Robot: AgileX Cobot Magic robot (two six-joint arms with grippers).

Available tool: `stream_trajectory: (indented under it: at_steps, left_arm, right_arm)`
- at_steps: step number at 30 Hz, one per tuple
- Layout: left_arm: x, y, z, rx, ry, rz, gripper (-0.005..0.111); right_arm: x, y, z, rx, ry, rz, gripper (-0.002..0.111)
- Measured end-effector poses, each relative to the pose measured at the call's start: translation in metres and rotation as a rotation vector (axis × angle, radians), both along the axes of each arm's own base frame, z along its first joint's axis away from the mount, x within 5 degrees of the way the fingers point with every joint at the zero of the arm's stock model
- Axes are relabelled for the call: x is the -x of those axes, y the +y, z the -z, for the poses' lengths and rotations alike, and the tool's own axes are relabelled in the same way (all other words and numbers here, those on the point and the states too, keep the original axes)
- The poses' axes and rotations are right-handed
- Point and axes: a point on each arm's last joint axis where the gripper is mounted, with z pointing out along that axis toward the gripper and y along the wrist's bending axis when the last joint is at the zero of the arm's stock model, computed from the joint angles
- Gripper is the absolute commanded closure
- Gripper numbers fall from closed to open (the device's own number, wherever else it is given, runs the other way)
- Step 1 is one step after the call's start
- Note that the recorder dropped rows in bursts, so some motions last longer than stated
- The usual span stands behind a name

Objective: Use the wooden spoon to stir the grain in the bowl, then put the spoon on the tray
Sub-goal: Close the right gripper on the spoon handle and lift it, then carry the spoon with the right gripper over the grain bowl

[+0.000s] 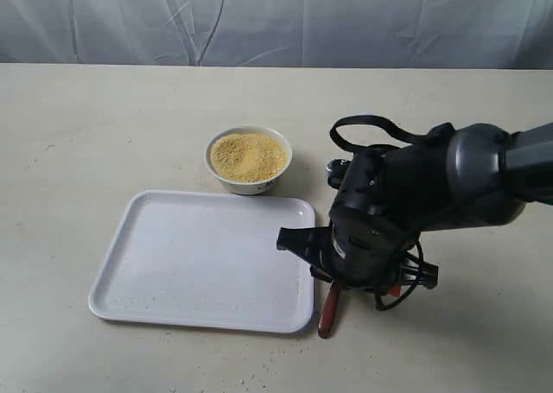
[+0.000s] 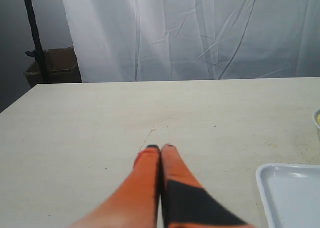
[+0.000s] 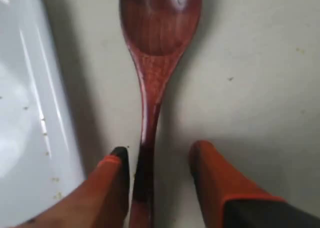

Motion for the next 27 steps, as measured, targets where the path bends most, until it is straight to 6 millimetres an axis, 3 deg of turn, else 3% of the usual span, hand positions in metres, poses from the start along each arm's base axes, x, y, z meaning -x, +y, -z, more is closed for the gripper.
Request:
stream_trajectory:
  at_steps: [5,15,21,27]
  left_arm:
    - [0.0,0.0,0.0,0.0,0.0,0.0,0.106]
    - [0.0,0.0,0.0,0.0,0.0,0.0,0.106]
    - [0.0,0.0,0.0,0.0,0.0,0.0,0.106]
    - [0.0,0.0,0.0,0.0,0.0,0.0,0.106]
  right_arm:
    - [0.001,0.0,0.0,-0.003,0.006,0.001,0.108]
    - [0.003,-0.003,-0.007,0.024,0.018,-0.044,0.108]
    - [0.003,-0.021,-0.057,0.136,-0.117,-0.236,0.108]
    - [-0.007,-0.02,-0.104,0.207,-0.141,-0.667,0.108]
